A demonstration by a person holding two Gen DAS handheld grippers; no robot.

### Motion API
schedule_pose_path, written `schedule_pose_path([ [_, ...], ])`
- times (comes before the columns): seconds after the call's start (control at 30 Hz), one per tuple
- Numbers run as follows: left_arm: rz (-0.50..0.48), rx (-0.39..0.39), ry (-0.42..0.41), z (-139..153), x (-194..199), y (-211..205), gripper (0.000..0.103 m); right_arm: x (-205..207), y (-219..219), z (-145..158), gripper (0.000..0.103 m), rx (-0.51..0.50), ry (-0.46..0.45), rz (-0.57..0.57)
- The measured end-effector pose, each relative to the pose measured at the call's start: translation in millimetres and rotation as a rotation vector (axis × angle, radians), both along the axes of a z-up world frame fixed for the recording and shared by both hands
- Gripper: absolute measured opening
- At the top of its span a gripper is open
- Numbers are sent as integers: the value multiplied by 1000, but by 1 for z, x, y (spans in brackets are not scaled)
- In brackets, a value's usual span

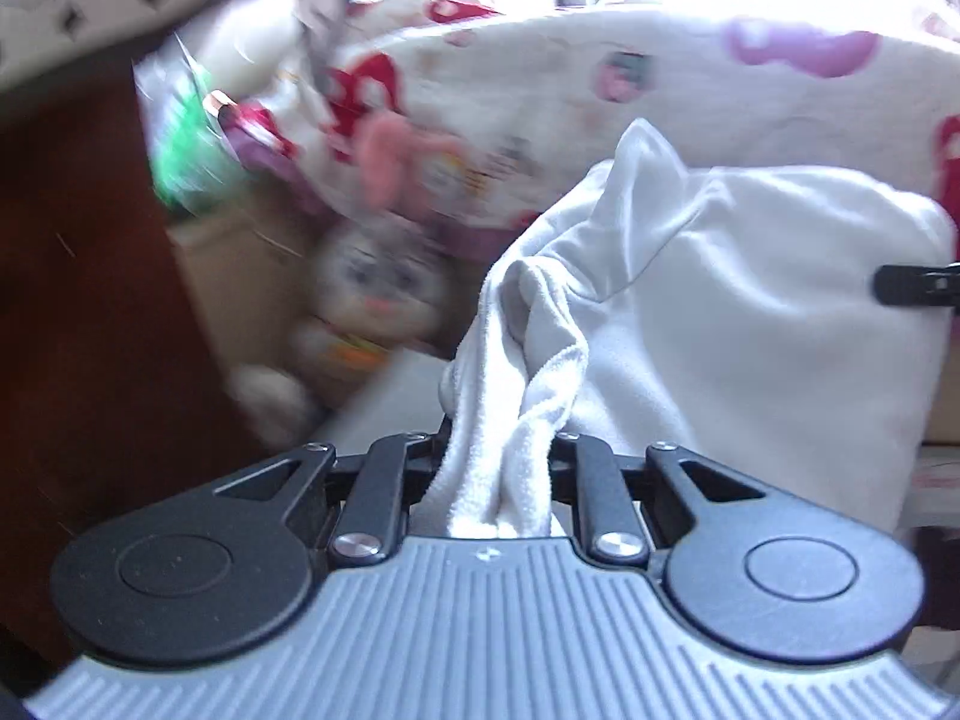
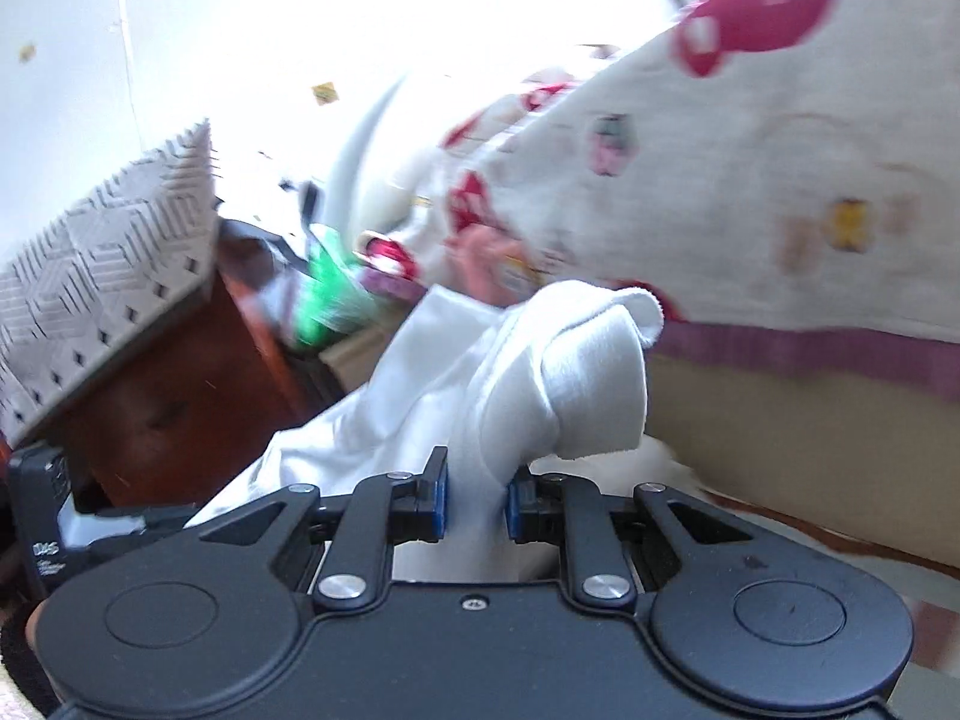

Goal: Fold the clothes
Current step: 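Carry the shirt bundle with both grippers toward the stack of folded clothes, then lower the shirt onto the clothes stack and open both grippers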

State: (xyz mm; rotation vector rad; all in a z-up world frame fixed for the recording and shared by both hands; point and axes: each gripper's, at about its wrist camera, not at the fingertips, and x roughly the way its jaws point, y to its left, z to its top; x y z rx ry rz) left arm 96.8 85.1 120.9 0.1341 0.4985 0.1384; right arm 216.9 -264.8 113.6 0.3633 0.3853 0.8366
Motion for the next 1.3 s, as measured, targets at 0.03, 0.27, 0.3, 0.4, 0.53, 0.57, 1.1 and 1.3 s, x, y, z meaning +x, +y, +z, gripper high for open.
schedule_pose_path([
  [0.03, 23, 28, 9, 6, 9, 12, 16, 9, 16, 2, 21, 16, -2, 16],
  [0.27, 131, 19, 140, -16, 98, 93, 18, 93, 103, -33, 21, 166, 110, 11],
  [0.3, 125, -36, 181, -33, 114, 107, 18, 101, 111, -45, 21, 166, 120, -12],
  [0.4, 186, -195, 287, -85, 147, 140, 18, 125, 122, -90, 21, 125, 224, -79],
  [0.53, 189, -47, 245, -106, 152, 127, 17, 130, 102, -112, 16, 88, 230, -141],
  [0.57, 176, -4, 240, -101, 154, 124, 17, 132, 95, -113, 15, 89, 229, -146],
  [1.1, 481, 210, 74, -85, 108, 124, 29, 123, 116, -133, 69, 178, 400, -77],
  [1.3, 155, -1, 128, -76, 106, 104, 42, 154, 122, -145, 69, 213, 456, -136],
])
